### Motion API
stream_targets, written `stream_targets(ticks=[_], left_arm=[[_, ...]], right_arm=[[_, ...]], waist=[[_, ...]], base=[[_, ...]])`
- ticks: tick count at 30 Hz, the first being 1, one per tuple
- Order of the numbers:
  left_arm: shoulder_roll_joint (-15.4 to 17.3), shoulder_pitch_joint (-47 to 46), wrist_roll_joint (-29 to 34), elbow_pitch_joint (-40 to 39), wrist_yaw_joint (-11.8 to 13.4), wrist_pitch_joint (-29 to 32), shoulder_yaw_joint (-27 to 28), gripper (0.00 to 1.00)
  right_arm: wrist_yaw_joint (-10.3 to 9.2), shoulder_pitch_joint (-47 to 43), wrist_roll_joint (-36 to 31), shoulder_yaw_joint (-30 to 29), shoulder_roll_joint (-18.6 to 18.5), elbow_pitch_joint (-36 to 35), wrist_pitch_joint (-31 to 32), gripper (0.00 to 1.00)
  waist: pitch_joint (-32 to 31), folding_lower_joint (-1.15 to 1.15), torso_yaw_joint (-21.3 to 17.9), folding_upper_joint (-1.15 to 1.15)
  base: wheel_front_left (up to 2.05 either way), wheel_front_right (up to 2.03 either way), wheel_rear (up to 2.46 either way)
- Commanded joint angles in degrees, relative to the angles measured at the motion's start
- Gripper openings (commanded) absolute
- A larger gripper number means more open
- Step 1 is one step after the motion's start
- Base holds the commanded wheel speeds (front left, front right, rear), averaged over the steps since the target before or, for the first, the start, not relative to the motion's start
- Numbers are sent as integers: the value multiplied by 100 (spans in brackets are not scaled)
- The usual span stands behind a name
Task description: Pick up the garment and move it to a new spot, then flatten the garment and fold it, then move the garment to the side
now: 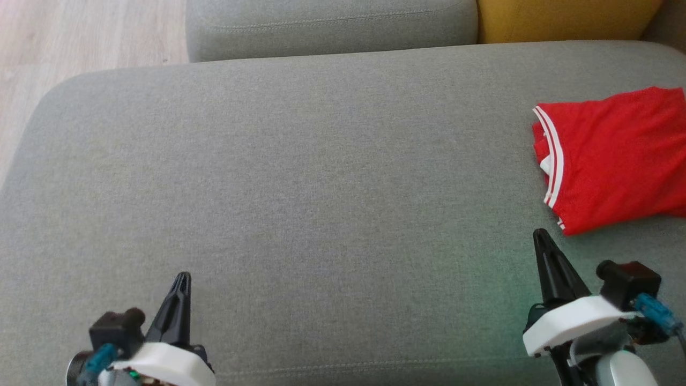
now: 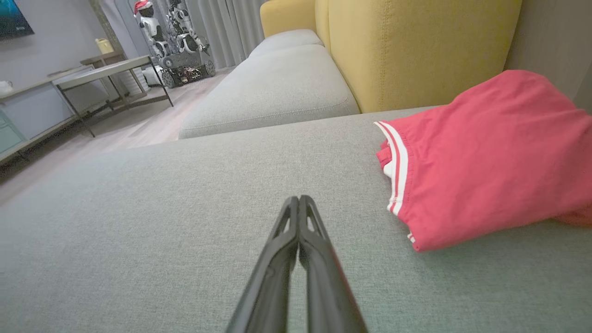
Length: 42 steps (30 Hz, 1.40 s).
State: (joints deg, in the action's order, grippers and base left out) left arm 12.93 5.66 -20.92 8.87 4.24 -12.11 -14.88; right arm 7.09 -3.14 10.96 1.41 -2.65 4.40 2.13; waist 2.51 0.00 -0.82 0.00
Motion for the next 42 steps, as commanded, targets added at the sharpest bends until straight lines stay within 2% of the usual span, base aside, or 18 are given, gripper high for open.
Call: stream_targets(ticks=[1,42], left_arm=[[51,-222,-148,-164,-36,32,117,0],[-236,-550,-2601,78,-426,576,707,0]], right_arm=[[3,190,188,-8,-35,-167,-12,0],[16,438,3018,-116,-147,214,13,0]], waist=[[-4,0,1,0],[-81,0,28,0]], base=[[0,0,0],[0,0,0]])
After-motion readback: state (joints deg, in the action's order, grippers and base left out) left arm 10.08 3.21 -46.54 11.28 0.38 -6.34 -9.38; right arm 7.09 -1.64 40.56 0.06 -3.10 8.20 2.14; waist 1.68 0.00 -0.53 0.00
